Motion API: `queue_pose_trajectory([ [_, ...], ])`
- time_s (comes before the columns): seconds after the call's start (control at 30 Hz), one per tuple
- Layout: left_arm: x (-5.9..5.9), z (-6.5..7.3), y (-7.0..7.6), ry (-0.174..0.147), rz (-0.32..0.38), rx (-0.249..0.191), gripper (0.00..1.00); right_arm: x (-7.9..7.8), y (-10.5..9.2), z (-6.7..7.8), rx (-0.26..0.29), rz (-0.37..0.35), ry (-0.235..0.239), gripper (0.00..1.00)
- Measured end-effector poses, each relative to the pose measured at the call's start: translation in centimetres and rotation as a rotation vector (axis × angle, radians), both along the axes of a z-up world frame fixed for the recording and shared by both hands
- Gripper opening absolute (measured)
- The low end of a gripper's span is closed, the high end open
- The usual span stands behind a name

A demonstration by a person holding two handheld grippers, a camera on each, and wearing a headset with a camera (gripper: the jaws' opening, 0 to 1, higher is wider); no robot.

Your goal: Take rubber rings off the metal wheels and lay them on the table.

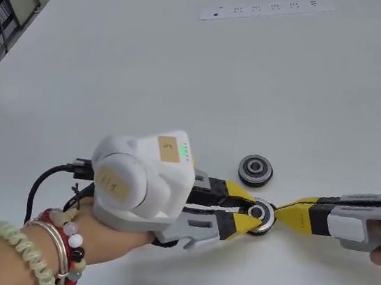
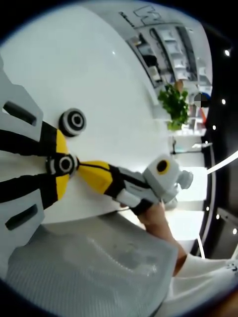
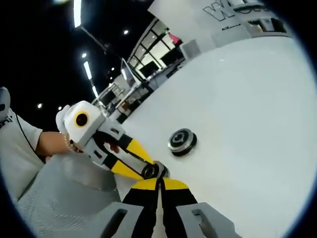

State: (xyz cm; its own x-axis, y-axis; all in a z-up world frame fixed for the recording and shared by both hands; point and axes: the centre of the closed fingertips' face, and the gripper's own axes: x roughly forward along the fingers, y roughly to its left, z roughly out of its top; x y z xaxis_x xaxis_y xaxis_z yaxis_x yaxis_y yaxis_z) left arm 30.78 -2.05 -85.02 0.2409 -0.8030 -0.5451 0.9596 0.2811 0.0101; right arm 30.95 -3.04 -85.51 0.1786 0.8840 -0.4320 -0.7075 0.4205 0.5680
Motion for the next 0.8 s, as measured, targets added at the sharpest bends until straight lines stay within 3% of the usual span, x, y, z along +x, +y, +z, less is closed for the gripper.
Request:
queue_pose_trajectory([
  [0.3,0.03,-0.02,-0.03,0.001,0.002,0.0,0.13,-0.01,-0.23,-0.22,-0.028,0.027,-0.057,0.0],
  [0.37,0.03,-0.02,-0.03,0.0,0.003,0.0,0.13,0.45,-0.52,-0.42,-0.055,0.021,-0.101,0.0],
  [0.53,0.01,-0.02,-0.04,0.0,0.002,-0.001,0.13,0.34,-0.44,-0.25,-0.034,0.015,-0.067,0.0],
  [0.67,0.01,-0.01,-0.04,-0.001,0.001,-0.001,0.13,0.22,-0.34,0.31,0.028,-0.018,0.015,0.0],
  [0.8,-0.07,-0.03,-0.09,-0.008,-0.012,0.001,0.13,-0.02,-0.12,0.52,0.052,-0.019,0.064,0.0],
])
